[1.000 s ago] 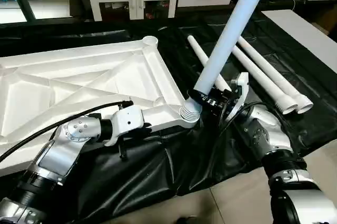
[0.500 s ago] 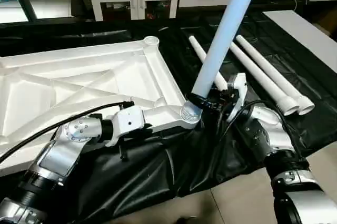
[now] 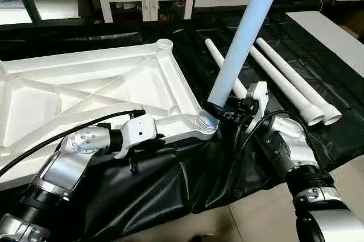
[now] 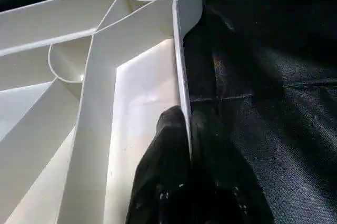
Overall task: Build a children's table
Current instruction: Insert table leg to table base
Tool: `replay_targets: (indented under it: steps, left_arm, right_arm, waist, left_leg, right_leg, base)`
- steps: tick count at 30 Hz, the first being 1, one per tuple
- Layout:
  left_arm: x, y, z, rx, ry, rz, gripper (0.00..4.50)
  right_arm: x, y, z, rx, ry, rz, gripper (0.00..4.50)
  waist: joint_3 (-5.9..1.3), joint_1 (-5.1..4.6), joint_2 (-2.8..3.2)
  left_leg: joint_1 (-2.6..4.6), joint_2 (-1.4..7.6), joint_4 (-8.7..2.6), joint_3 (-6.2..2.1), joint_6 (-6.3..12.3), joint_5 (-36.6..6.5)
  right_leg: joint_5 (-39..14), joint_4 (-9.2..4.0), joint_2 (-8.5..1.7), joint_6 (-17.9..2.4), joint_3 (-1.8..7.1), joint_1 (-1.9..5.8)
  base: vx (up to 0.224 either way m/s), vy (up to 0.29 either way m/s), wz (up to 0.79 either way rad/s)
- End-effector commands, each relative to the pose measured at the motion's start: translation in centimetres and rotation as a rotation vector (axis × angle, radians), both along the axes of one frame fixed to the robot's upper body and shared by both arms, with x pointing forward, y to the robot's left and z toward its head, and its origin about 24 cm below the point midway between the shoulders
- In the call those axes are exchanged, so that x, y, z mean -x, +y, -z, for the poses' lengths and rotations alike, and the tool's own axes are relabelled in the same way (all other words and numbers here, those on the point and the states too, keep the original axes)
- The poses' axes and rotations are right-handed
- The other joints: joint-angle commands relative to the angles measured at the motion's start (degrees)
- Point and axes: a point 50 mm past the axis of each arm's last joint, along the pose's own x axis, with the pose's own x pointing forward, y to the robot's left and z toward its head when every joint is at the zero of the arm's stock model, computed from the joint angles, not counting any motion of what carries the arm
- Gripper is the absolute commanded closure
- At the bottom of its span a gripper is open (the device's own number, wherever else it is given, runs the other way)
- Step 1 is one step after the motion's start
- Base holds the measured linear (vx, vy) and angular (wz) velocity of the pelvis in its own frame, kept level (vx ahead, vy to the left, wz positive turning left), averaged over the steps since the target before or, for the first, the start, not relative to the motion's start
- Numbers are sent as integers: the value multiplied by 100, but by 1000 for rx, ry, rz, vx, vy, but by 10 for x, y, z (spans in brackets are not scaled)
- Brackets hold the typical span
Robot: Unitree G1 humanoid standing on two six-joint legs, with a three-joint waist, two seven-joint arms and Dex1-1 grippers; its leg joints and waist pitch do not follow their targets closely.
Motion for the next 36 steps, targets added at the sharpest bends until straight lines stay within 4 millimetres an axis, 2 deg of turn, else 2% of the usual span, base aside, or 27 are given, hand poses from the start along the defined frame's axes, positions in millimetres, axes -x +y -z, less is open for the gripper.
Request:
replay_targets:
  steps: [1,13,15,22,23,25,26,27,28,29,31,32,33,36]
  left_arm:
    - [4,-8,5,-12,14,41,450]
    - [5,-9,6,-12,18,43,450]
    - [4,-9,7,-24,14,32,450]
    - [-1,-14,11,-58,-5,-44,450]
    - [-4,-15,11,-59,-12,-72,450]
    - [-9,-19,9,-48,-23,-109,450]
    - [-13,-24,7,-32,-35,-145,450]
    - [-15,-26,5,-30,-42,-157,450]
    - [-17,-29,4,-30,-50,-172,450]
    - [-19,-32,2,-30,-57,-192,450]
    - [-22,-37,0,-28,-65,-221,450]
    - [-24,-40,-2,-27,-74,-250,450]
    - [-26,-47,-5,-11,-81,-279,450]
    - [-28,-58,-11,21,-84,-308,450]
  right_arm:
    - [41,10,76,252,303,-141,266]
    - [44,11,78,265,290,-159,266]
    - [38,11,77,239,294,-83,266]
    - [26,11,78,227,284,155,266]
    - [25,11,78,219,290,183,266]
    - [25,12,80,232,284,214,266]
    - [24,13,82,240,283,252,266]
    - [24,13,83,242,285,276,266]
    - [23,14,84,243,290,309,266]
    - [21,14,84,242,294,343,266]
    - [20,15,85,242,299,388,266]
    - [18,15,86,241,306,430,266]
    - [15,15,87,212,336,506,266]
    - [11,15,87,173,379,602,266]
  waist:
    - [-50,-7,87]
    - [-44,-11,87]
    - [-36,-13,84]
    - [12,-34,86]
    - [34,-44,78]
    - [43,-55,91]
    - [47,-69,98]
    - [47,-69,98]
    - [51,-95,123]
    - [58,-100,126]
    - [39,-116,138]
    - [38,-123,150]
    - [46,-135,137]
    - [48,-145,135]
  left_leg:
    - [20,196,-425,-83,59,-2055]
    - [21,197,-431,-88,31,-2131]
    - [19,195,-434,-87,28,-2142]
    - [43,195,-457,-137,-131,-2690]
    - [57,188,-467,-171,-163,-2927]
    - [69,189,-474,-199,-190,-3072]
    - [97,177,-489,-236,-233,-3225]
    - [97,177,-489,-236,-233,-3225]
    - [46,174,-536,-287,-289,-3266]
    - [41,171,-548,-298,-297,-3322]
    - [80,172,-555,-292,-320,-3441]
    - [67,172,-563,-281,-331,-3421]
    - [66,178,-568,-266,-345,-3410]
    - [95,156,-537,-249,-310,-3465]
  right_leg:
    - [-1636,-510,-273,-1124,162,17]
    - [-1734,-522,-276,-1076,166,7]
    - [-1762,-524,-275,-1068,167,1]
    - [-2680,-604,-293,-801,172,-95]
    - [-3172,-649,-302,-637,174,-133]
    - [-3443,-674,-311,-528,164,-159]
    - [-3715,-714,-312,-394,133,-180]
    - [-3715,-714,-312,-394,133,-180]
    - [-3596,-708,-322,-378,95,-131]
    - [-3517,-713,-313,-374,79,-129]
    - [-3212,-718,-293,-430,53,-141]
    - [-2934,-713,-283,-494,37,-131]
    - [-2769,-709,-286,-548,36,-131]
    - [-2772,-733,-291,-552,28,-156]
  base:
    - [0,0,0]
    - [0,0,0]
    - [0,0,0]
    - [0,0,0]
    - [0,0,0]
    - [-54,6,-3]
    - [-57,9,-4]
    - [-58,27,-8]
    - [-51,47,-14]
    - [-51,47,-14]
    - [-20,25,-5]
    - [0,0,0]
    - [0,0,0]
    - [0,0,0]
